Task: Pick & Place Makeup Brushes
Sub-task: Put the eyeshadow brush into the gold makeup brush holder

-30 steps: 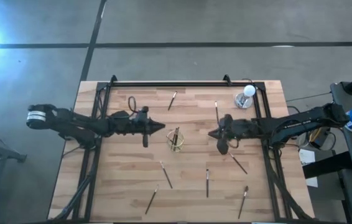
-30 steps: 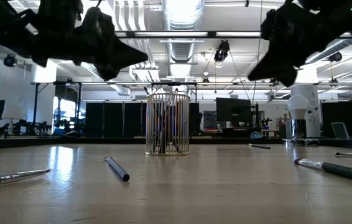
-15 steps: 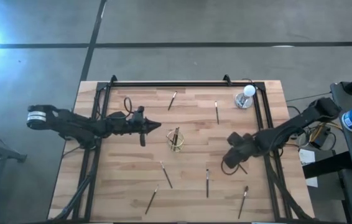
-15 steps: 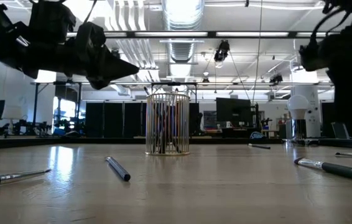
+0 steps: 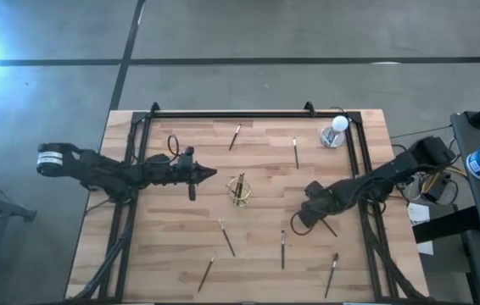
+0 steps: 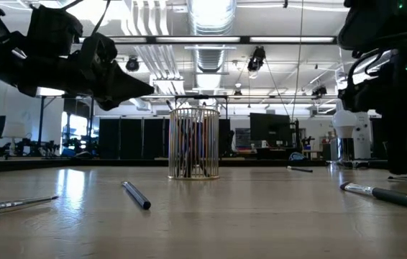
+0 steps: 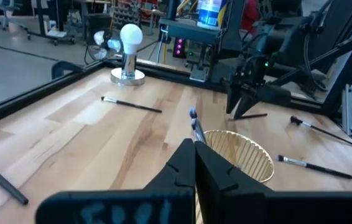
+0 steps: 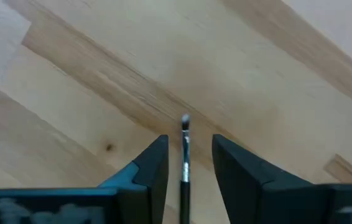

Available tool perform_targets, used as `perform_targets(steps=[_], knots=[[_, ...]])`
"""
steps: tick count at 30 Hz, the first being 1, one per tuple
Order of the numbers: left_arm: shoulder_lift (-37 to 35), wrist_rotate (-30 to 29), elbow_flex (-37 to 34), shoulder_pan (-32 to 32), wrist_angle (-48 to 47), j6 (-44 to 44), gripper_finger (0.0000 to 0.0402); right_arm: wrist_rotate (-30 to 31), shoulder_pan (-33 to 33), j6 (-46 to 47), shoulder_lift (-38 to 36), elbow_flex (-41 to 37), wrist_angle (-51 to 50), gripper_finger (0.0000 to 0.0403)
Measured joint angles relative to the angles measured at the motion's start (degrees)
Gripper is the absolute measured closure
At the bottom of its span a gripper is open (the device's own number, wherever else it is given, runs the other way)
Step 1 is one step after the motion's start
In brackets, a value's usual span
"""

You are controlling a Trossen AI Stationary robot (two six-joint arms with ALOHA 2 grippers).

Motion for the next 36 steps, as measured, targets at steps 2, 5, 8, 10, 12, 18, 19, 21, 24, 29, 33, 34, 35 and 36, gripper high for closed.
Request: perform_targets(steps=[2, 5, 8, 10, 12, 18, 19, 21, 24, 29, 33, 34, 35, 36], knots=[[0.0, 0.0, 0.0, 0.0, 0.0, -0.1, 0.0401, -0.3, -0.4, -0.2, 0.6, 0.0, 0.8, 0.0291], [0.0, 0.0, 0.1, 0.0, 0.0, -0.4, 0.0401, -1.0, -0.8, -0.5, 2.0, 0.0, 1.0, 0.0306], [0.0, 0.0, 0.1, 0.0, -0.1, -0.5, 0.0401, -1.3, -0.9, -0.5, 3.4, 0.2, 1.0, 0.0326], [0.0, 0.0, 0.1, 0.0, -0.3, -0.5, 0.0401, -1.3, -1.1, -0.5, 4.3, 0.3, 1.0, 0.0340], [0.0, 0.0, 0.1, 0.0, -0.3, -0.5, 0.0401, -1.4, -1.2, -0.6, 4.7, 0.3, 1.0, 0.0353], [0.0, 1.1, 0.1, 0.0, -0.3, -0.9, 0.0401, -2.4, -1.4, -1.4, 5.2, 0.3, 0.6, 0.0382], [0.0, 1.7, 0.1, 0.0, -0.3, -1.0, 0.0401, -2.8, -1.7, -1.8, 5.0, 0.3, 0.5, 0.0385], [0.0, 1.9, 0.1, -0.1, -0.4, -1.0, 0.0401, -4.0, -2.3, -2.9, 4.2, 0.2, 0.4, 0.0389], [0.0, 1.9, 0.1, 0.0, -0.4, -1.2, 0.0401, -4.2, -3.1, -4.4, 2.1, 0.2, 0.1, 0.0390], [0.0, 1.9, 0.1, 0.0, -0.4, -1.4, 0.0401, -1.4, -3.8, -7.5, -2.8, 2.0, 0.3, 0.0391], [0.0, 1.8, 0.1, 0.0, -0.4, -1.4, 0.0401, 3.3, -3.7, -9.7, -6.4, 3.6, 0.8, 0.0391], [0.0, 1.7, 0.1, 0.0, -0.4, -1.4, 0.0401, 4.8, -3.8, -10.4, -7.3, 4.2, 1.2, 0.0391], [0.0, 1.7, 0.1, 0.0, -0.4, -1.4, 0.0401, 6.1, -3.8, -11.3, -8.1, 4.6, 1.9, 0.0391], [0.0, 1.6, 0.1, 0.0, -0.3, -1.4, 0.0401, 7.3, -3.7, -12.4, -8.8, 5.0, 3.0, 0.0391]])
